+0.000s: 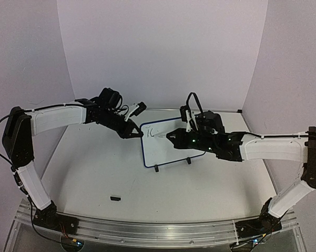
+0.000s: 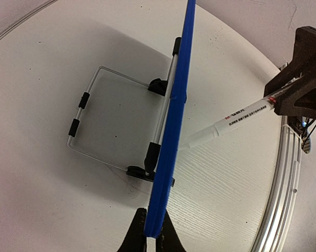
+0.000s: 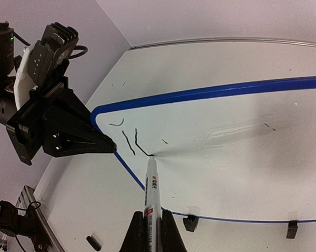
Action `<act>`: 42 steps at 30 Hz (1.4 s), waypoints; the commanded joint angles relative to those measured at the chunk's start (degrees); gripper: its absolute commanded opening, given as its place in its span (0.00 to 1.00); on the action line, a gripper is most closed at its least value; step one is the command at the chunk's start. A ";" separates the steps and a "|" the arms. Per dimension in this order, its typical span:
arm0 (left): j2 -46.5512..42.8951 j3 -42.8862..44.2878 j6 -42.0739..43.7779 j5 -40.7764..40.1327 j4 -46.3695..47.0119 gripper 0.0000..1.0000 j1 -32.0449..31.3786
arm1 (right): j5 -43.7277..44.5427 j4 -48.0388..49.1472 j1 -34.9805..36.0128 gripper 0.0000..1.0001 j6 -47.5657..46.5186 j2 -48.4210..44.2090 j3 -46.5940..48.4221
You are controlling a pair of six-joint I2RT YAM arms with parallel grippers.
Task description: Write a sentence on the whiteboard
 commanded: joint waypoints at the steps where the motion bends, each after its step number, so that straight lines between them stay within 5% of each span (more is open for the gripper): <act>1: 0.20 1.61 1.79 -2.06 -1.29 0.00 -0.42 | 2.55 0.57 -0.30 0.00 -1.07 -2.76 1.37; 42: 0.46 1.81 1.81 -1.99 -1.39 0.00 -0.47 | 0.51 2.25 -0.26 0.00 -1.95 -2.52 3.67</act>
